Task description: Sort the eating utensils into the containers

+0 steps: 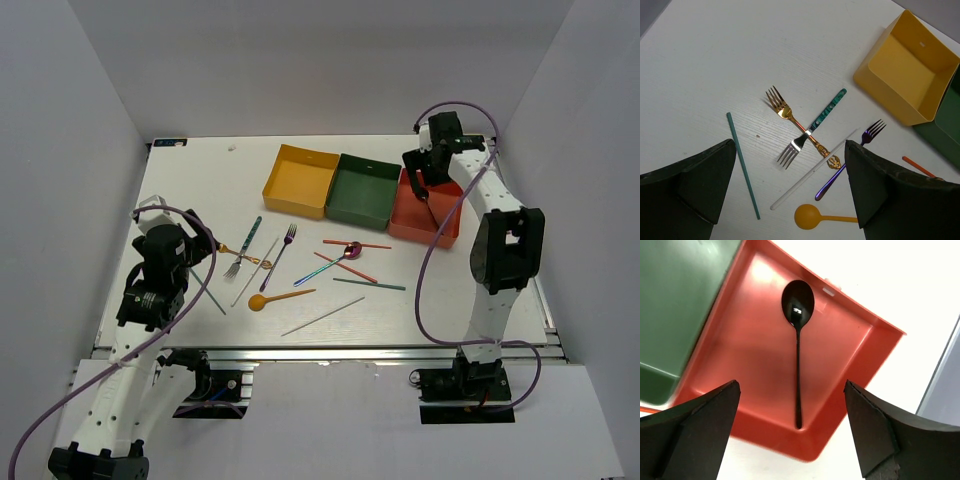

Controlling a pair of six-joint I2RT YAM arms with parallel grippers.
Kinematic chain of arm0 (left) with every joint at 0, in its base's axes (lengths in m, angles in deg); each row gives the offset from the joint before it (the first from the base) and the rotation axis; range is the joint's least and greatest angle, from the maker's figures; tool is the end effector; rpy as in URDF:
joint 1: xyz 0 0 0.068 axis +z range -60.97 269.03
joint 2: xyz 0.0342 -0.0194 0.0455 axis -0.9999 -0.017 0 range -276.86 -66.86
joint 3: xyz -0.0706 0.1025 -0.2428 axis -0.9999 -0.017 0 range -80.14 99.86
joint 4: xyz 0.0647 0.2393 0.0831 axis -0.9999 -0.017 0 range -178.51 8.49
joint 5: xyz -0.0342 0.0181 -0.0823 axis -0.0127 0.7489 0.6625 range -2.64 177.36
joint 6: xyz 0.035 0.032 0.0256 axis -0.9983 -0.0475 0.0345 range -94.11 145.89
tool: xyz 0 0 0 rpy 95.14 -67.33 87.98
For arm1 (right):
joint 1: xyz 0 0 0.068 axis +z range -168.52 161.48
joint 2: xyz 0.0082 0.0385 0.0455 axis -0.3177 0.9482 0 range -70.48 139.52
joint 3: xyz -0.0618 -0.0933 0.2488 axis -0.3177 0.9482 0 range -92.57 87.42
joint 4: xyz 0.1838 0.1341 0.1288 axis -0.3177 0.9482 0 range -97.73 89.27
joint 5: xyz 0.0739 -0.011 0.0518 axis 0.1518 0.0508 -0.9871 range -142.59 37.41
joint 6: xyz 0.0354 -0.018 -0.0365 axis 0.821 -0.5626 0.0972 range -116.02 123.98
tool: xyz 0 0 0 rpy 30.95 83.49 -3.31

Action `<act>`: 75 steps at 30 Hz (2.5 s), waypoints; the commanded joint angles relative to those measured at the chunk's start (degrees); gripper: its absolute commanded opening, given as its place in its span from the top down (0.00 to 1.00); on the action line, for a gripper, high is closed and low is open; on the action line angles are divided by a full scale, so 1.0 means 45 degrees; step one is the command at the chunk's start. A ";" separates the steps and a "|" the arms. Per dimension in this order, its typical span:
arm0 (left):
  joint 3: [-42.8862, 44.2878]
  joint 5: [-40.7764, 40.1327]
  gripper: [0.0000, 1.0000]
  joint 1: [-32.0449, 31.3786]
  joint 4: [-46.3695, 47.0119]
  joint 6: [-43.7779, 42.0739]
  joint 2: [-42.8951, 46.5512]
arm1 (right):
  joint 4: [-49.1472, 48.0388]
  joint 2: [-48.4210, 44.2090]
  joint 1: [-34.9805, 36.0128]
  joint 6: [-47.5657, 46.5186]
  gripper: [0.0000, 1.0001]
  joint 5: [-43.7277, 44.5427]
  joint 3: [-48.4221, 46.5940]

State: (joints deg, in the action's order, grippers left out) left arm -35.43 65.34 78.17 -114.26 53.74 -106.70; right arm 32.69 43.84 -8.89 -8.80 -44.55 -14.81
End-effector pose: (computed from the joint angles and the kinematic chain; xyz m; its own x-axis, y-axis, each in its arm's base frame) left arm 0.1506 -0.0154 0.3132 -0.3356 -0.3766 -0.8634 -0.3479 0.9013 -0.2579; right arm 0.4419 0.0699 0.2747 -0.7448 -0.3486 -0.5690 -0.2528 0.9365 -0.2429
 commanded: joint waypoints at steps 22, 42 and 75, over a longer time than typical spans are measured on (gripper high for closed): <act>0.3692 0.1202 0.04 -0.5767 0.0367 -0.1442 -0.6979 | -0.2564 -1.1085 0.4404 0.8953 0.11 0.3214 0.9379; 0.7135 0.4737 0.32 -0.7452 0.1107 -0.4842 -1.4799 | -0.1423 -1.4272 0.4286 0.7117 0.12 0.2063 1.0863; 0.7896 0.4505 1.00 -0.7471 0.0189 -0.5312 -1.6364 | -0.2029 -1.4780 0.4267 0.6921 0.12 0.1457 1.0961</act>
State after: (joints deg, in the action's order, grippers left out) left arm -1.27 87.39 44.91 -110.41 29.79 -181.67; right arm 26.40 -21.58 10.43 22.96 -37.78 34.83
